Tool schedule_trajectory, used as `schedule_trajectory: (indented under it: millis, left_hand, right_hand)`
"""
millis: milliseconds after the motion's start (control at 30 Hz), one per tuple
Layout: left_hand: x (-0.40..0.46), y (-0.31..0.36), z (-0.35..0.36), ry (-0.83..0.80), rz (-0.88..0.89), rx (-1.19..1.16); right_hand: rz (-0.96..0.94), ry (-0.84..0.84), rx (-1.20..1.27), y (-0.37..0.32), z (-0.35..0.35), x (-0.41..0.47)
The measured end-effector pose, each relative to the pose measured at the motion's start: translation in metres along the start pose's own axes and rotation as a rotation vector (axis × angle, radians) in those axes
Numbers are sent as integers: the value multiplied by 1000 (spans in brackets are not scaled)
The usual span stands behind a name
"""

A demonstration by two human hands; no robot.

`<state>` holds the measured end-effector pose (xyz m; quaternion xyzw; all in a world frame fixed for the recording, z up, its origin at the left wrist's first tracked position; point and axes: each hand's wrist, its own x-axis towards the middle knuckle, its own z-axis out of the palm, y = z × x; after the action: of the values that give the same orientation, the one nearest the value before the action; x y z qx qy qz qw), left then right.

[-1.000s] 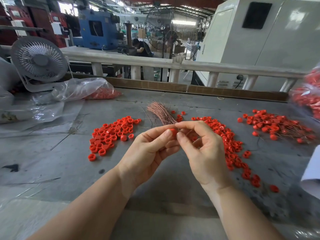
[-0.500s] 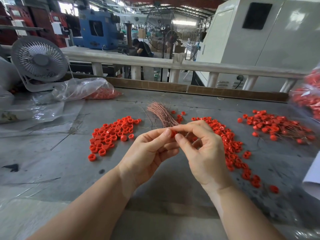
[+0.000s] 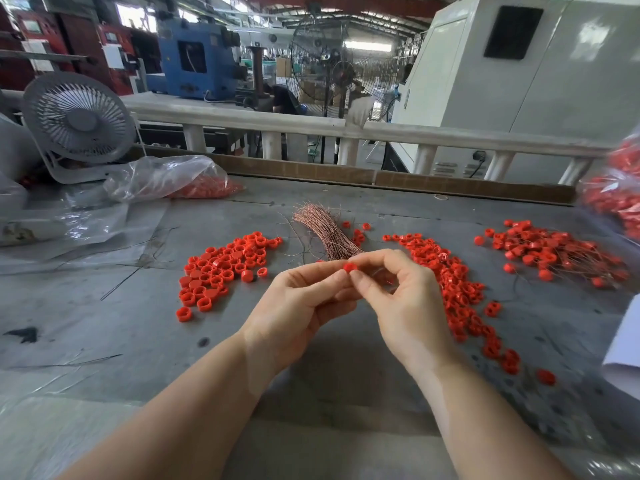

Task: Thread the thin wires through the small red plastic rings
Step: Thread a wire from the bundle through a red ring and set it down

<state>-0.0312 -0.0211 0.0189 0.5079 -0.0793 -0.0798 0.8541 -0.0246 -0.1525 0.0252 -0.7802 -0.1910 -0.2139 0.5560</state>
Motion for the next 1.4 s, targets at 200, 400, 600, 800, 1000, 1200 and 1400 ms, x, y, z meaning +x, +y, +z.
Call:
schedule_trajectory:
  millis: [200, 400, 600, 800, 1000, 1200, 1400]
  left_hand:
    - [5, -5, -4, 131, -28, 5]
    - [6, -7, -5, 179, -26, 38]
    - [5, -7, -5, 145, -3, 57]
    - [5, -7, -5, 140, 1, 70]
    - [6, -9, -6, 186, 7, 88]
    - [6, -9, -6, 197, 18, 84]
    - [6, -8, -6, 198, 28, 83]
  right_hand:
    - [196, 61, 176, 7, 0, 2]
    - [162, 53, 91, 7, 1, 3]
    - [121, -3, -8, 6, 1, 1]
    - [250, 33, 178, 7, 1, 2]
    - [297, 155, -249, 14, -6, 5]
    - [346, -2, -823, 20, -6, 1]
    - [203, -17, -842, 23, -8, 1]
